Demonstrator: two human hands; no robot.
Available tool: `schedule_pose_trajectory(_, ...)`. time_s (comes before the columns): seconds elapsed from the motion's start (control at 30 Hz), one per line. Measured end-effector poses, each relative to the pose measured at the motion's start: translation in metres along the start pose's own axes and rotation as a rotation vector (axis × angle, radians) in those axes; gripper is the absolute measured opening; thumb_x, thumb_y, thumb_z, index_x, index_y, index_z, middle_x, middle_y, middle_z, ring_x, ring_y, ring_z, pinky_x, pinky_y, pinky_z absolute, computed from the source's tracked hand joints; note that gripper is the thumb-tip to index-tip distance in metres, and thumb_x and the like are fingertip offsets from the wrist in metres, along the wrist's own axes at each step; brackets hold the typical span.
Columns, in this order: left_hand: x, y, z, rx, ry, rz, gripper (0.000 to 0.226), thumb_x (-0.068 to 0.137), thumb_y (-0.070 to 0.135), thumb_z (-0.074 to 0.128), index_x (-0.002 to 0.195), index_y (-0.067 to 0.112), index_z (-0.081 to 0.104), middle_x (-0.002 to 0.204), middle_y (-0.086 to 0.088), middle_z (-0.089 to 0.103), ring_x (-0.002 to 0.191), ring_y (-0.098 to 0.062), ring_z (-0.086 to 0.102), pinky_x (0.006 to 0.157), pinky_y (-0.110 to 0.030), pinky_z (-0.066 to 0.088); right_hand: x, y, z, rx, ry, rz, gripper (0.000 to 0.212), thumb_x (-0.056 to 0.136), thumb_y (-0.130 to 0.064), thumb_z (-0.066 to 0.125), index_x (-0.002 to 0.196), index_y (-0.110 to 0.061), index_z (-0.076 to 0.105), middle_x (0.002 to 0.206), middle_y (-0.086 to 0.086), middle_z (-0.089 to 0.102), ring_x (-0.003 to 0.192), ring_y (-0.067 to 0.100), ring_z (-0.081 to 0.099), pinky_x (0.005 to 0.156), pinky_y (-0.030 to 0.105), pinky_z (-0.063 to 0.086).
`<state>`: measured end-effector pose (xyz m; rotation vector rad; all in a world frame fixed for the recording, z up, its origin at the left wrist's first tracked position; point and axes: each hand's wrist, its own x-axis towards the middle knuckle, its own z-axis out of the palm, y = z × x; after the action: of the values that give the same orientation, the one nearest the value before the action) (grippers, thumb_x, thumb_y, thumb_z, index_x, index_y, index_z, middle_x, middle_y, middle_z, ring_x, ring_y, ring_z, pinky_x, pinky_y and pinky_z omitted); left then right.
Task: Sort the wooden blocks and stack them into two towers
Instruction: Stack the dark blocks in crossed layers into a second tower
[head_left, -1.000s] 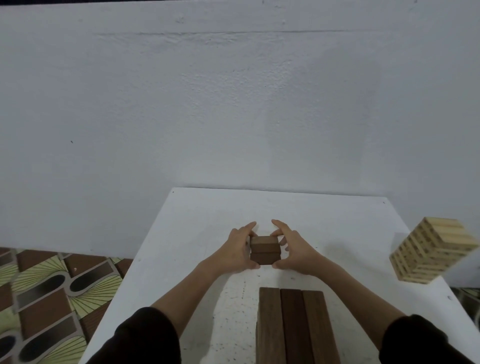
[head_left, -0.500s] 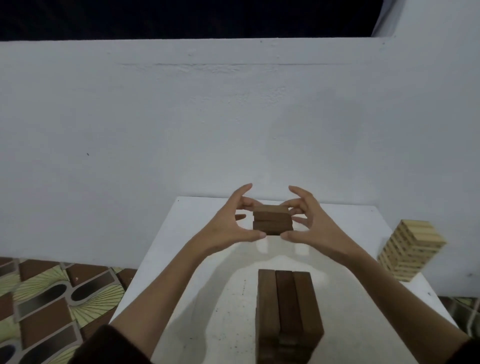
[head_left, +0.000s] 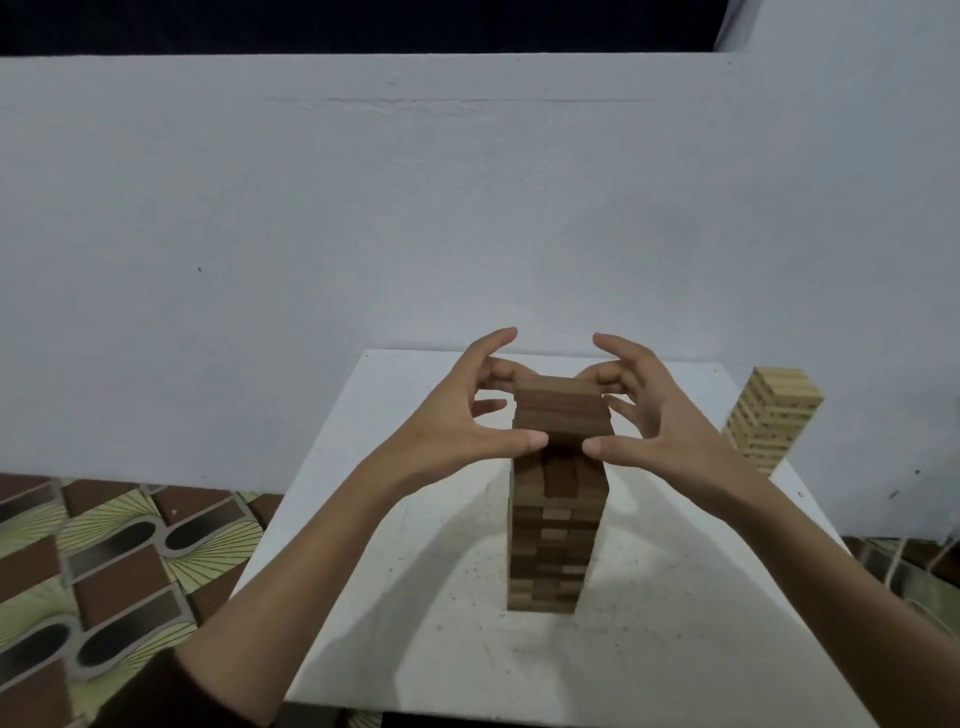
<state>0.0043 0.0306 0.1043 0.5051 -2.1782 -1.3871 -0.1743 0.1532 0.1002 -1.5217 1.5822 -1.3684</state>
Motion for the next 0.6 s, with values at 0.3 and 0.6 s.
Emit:
schedule_pose_trajectory(0.3, -0.018, -0.010, 0.009, 0.046, -0.031, -0.055, 0.094, 0.064, 0.034, 0.077, 0.143, 0.032, 0.025, 0.118, 0.013, 0.056, 0.117, 0.000, 0.049, 0.104, -0.028, 0.039, -0.018, 0.006, 0.006, -0.090, -0.053, 0.033, 0.088, 0.066, -0.023, 0.072, 0.139, -0.031, 0.025, 0.116, -0.008, 0.055, 0.117, -0.001, 0.048, 0.112, 0.025, 0.024)
schedule_pose_trajectory(0.6, -0.023, -0.011, 0.013, 0.091, -0.061, -0.052, 0.100, 0.065, 0.030, 0.076, 0.146, 0.031, 0.018, 0.127, 0.013, 0.048, 0.123, 0.003, 0.043, 0.108, -0.029, 0.037, -0.022, 0.008, 0.009, -0.131, -0.086, 0.019, 0.097, 0.066, -0.025, 0.076, 0.143, -0.030, 0.017, 0.122, -0.011, 0.053, 0.123, -0.002, 0.044, 0.109, 0.019, 0.021)
